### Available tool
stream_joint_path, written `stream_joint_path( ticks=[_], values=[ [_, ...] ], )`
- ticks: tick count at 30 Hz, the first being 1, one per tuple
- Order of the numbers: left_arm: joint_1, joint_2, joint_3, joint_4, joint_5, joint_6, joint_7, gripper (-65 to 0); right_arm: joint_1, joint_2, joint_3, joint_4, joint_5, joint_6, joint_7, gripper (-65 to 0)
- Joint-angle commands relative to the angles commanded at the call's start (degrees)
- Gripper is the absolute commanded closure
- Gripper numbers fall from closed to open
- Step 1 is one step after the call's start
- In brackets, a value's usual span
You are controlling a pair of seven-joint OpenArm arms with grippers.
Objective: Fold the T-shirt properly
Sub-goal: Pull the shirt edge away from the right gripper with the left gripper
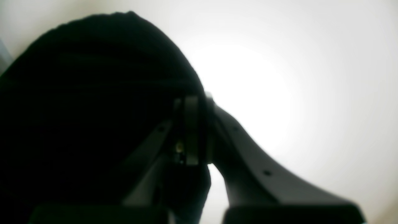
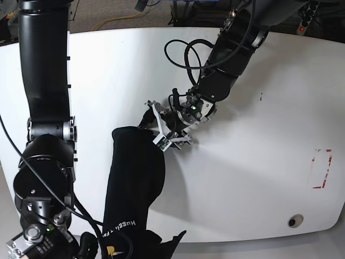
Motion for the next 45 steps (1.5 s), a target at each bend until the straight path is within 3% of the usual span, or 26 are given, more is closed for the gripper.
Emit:
stream_joint_path(
  ticks=[5,6,18,23,30,42,45],
  values=[
    [0.0,0.0,3.52,0.0,0.0,0.09,0.0,-1.0,0.0,-0.26,0.0,0.0,0.0,0.0,0.0,0.0],
    [0.0,0.0,3.87,0.0,0.0,0.09,0.09,0.0,0.0,-0.26,0.0,0.0,0.0,0.0,0.0,0.0],
    [2.73,0.0,2.46,6.59,0.0,0.09,0.26,0.0,0.0,0.18,0.09,-0.18,0.0,0.0,0.09,0.0],
    [5.98,-2.98,-2.64,11.16,0.09,0.0,0.53,0.0,-0.09,0.79,0.53,-0.26,0.0,-0.04,0.09,0.0],
    [11.87,-7.99,-11.6,25.41,0.09,-0.26,7.82,0.0,-1.05,1.49,2.37,-4.66,-0.09,-0.13,0.44,0.0],
    [19.43,-17.75,-28.4,52.4,0.0,-0.44,20.75,0.0,0.73,1.49,12.4,-20.57,-0.09,-0.13,4.04,0.0],
    [19.34,-19.68,-32.97,55.91,0.0,-2.46,23.56,0.0,0.73,1.49,15.3,-24.88,0.0,-0.13,4.22,0.0]
  ],
)
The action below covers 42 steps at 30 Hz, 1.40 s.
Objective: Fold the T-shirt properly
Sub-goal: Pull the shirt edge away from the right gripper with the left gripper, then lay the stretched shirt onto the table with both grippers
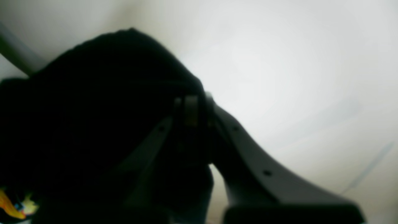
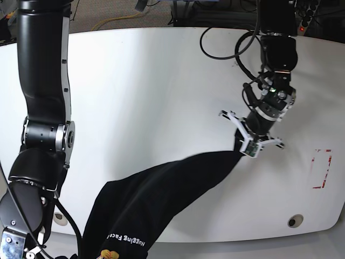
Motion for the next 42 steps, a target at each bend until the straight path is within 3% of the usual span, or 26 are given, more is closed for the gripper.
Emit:
stream_joint_path(
  ticks=[6,13,19,26,36,42],
  values=[
    [-3.34,-0.7,-9.67,4.22,0.09,-7.56,6.33,0.0,0.0,0.0,6.51,-5.98,0.0,0.0,0.97,0.0],
    [-6.59,-0.79,-14.86,4.48,0.44,-12.75,13.19,0.0,-0.12,0.79,13.19,-5.89,0.62,0.13,-2.46,0.0],
    [-4.75,-1.58,-15.65,4.48,0.44,-12.84,13.8,0.0,-8.82,0.79,20.66,-2.81,2.37,0.13,-5.54,0.0],
    [-0.53,-2.02,-15.65,4.84,0.35,-12.84,13.71,0.0,-24.12,0.44,21.01,9.49,11.16,0.13,-8.88,0.0],
    [6.95,-2.29,-16.09,4.84,0.35,-12.84,13.45,0.0,-48.29,-2.02,21.36,27.87,12.4,0.13,-9.41,0.0],
    [11.69,-2.11,-19.78,4.84,0.09,-12.92,13.36,0.0,-60.16,-2.99,25.41,33.32,19.78,0.13,-9.49,0.0]
  ],
)
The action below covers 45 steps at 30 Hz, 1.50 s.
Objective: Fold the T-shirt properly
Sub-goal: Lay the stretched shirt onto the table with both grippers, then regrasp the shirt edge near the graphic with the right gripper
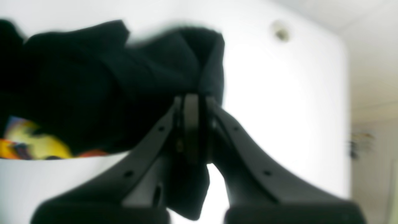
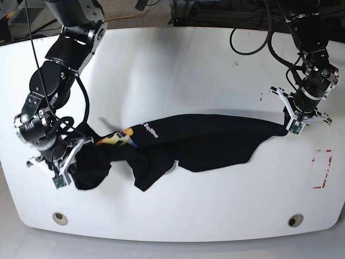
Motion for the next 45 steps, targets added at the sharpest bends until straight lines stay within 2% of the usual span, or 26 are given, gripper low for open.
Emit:
stream_joint_path(
  ticks=[4,9,11,15,19,21,23,24,26,28,29,34,38,42,45],
  values=[
    [2.73,-0.26,-0.97,0.0,0.0,0.0,0.0,0.0,-6.42,-0.09,2.11,0.79,4.4,0.0,0.0,0.0],
    [5.36,-0.35,-4.75,-0.09,0.0,-0.09,0.0,0.0,-13.71,-0.09,6.24,1.23,14.42,0.0,0.0,0.0],
    [6.24,-0.26,-5.89,-0.18,0.35,-1.76,0.0,0.0,-16.79,-0.09,7.56,1.05,18.64,0.0,0.0,0.0],
    [7.82,-0.26,-7.47,-0.09,0.35,-2.07,0.09,0.0,-21.1,-0.09,8.18,0.88,23.38,0.0,0.0,0.0],
    [9.05,-0.26,-8.88,-0.09,0.44,-2.07,0.09,0.0,-24.53,-0.09,8.18,0.62,25.67,0.0,0.0,0.0],
    [9.67,-0.35,-9.05,-0.18,0.44,-2.07,0.0,0.0,-26.2,-0.09,8.18,0.35,25.85,0.0,0.0,-5.2],
    [10.37,-0.35,-9.05,-0.09,0.44,-2.07,0.0,0.0,-27.69,-0.09,8.18,0.09,26.73,0.0,0.0,-16.8],
    [10.73,-0.35,-9.05,-0.09,0.44,-2.07,0.0,0.0,-28.66,-0.09,8.18,0.26,27.43,0.0,0.0,-24.7],
    [10.9,-0.35,-9.05,-0.09,0.44,-2.07,0.0,0.0,-29.98,0.09,8.26,1.05,28.92,0.0,0.0,-35.2],
    [10.99,-0.35,-9.05,-0.26,0.44,-2.07,0.0,0.0,-31.3,0.26,8.26,2.81,30.59,0.0,0.26,-43.3],
    [11.16,-0.44,-9.05,-0.26,0.44,-2.07,0.0,0.0,-31.91,0.35,8.26,4.22,31.3,0.0,0.26,-44.7],
    [11.52,-1.32,-8.97,-0.09,0.0,-2.07,0.0,0.0,-32.35,0.26,7.65,6.95,32.44,0.0,0.26,-42.6],
    [11.52,-1.32,-8.97,-0.09,0.0,-2.07,0.0,0.0,-28.84,0.0,2.55,6.86,31.3,0.0,0.35,-42.3],
    [11.43,-1.32,-8.97,-0.09,0.0,-2.07,0.0,0.0,-24.88,-0.18,-4.4,6.86,25.05,0.0,0.53,-42.3],
    [11.34,-1.23,-8.97,-0.26,0.0,-2.07,0.0,0.0,-21.1,-1.93,-11.52,6.77,16.35,0.0,0.88,-42.3]
  ],
)
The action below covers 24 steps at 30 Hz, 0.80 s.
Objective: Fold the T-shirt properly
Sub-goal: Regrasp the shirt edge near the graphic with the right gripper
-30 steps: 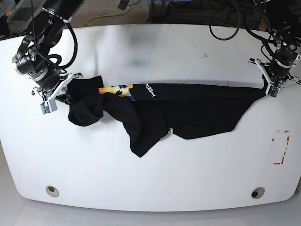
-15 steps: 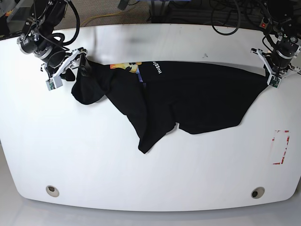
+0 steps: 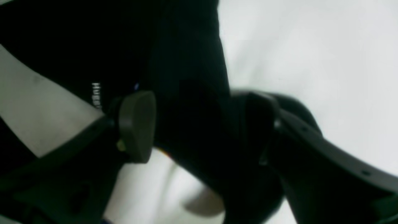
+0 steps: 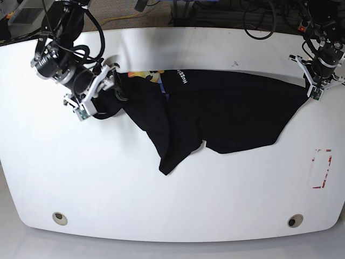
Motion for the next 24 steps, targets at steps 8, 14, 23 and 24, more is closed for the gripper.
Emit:
stream_joint_path(
  ticks=[8,14,23,24],
  values=[
    [0.0,0.18,0.18,-0.09,0.35,0.0,0.0,0.0,7.38,-3.96,-20.13,-5.54,-24.53,0.0,5.27,-42.3],
    [0.0,0.18,0.09,-0.09,0.44,0.0,0.0,0.0,9.14,-6.51,-20.84,-12.31,-31.82,0.0,9.76,-42.2],
    [-0.09,0.88,0.26,-0.26,0.44,0.0,0.0,0.0,9.32,-6.68,-22.95,-16.53,-33.49,0.0,11.16,-42.2],
    [-0.09,1.32,0.26,-0.26,0.44,0.0,-0.09,0.0,9.23,-6.68,-22.95,-16.53,-33.49,0.0,11.16,-42.2]
  ],
)
